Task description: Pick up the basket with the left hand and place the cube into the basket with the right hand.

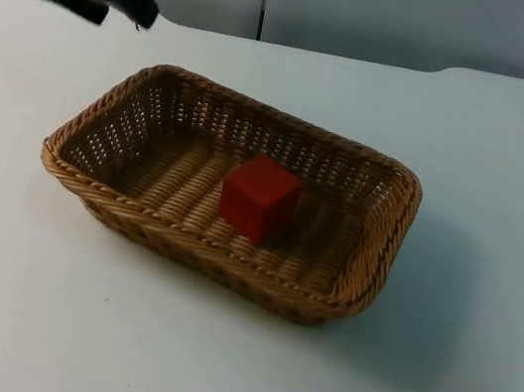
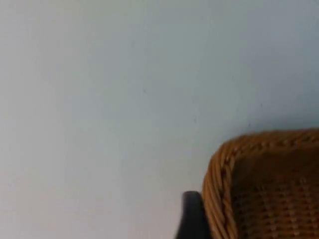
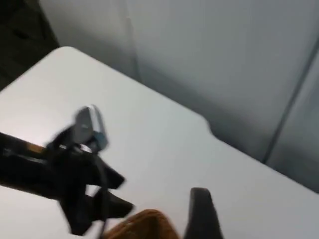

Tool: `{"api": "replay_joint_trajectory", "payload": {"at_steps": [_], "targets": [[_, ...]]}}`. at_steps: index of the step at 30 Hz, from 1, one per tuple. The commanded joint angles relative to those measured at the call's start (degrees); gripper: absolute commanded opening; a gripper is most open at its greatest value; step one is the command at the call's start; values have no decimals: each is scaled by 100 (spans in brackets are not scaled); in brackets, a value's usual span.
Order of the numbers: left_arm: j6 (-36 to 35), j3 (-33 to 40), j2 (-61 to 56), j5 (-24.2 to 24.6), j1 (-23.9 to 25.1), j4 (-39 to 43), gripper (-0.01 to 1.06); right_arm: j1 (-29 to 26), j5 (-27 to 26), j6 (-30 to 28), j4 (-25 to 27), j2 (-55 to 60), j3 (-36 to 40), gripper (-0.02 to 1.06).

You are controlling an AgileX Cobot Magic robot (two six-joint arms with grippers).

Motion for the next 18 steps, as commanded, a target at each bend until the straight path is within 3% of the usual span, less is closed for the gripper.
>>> {"api": "replay_joint_trajectory", "payload": {"at_steps": [1, 3, 4, 5, 6, 10, 11, 13, 15, 18], "targets": [[-716, -607, -261, 413, 37, 719, 40, 17, -27, 70, -841, -355, -50, 45], [-1099, -1112, -522, 774, 40, 1244, 9, 17, -27, 56, -1563, -686, -50, 19], [-1161, -1328, -658, 944, 40, 1389, 0, 17, -27, 46, -2039, -902, -50, 4], [-1190, -1476, -845, 1027, 40, 1420, 0, 31, -27, 46, -2517, -1118, -50, 0], [-1190, -1476, -845, 1027, 40, 1420, 0, 31, -27, 46, -2517, -1118, -50, 0], [-1336, -1583, -1873, 1051, 62, 1871, 0, 420, -27, 379, -4618, -1994, -38, 0], [-1336, -1583, -1873, 1051, 62, 1871, 0, 420, -27, 379, -4618, -1994, -38, 0], [-1835, -1583, -2501, 1117, 62, 2709, 0, 851, -27, 393, -5924, -2372, -24, 0], [-2334, -1583, -3078, 1210, 62, 3492, 0, 1356, -27, 503, -6869, -2836, -24, 0], [-2551, -1583, -3809, 1337, 62, 3924, 0, 1795, -27, 503, -7299, -3164, -24, 0]]}}
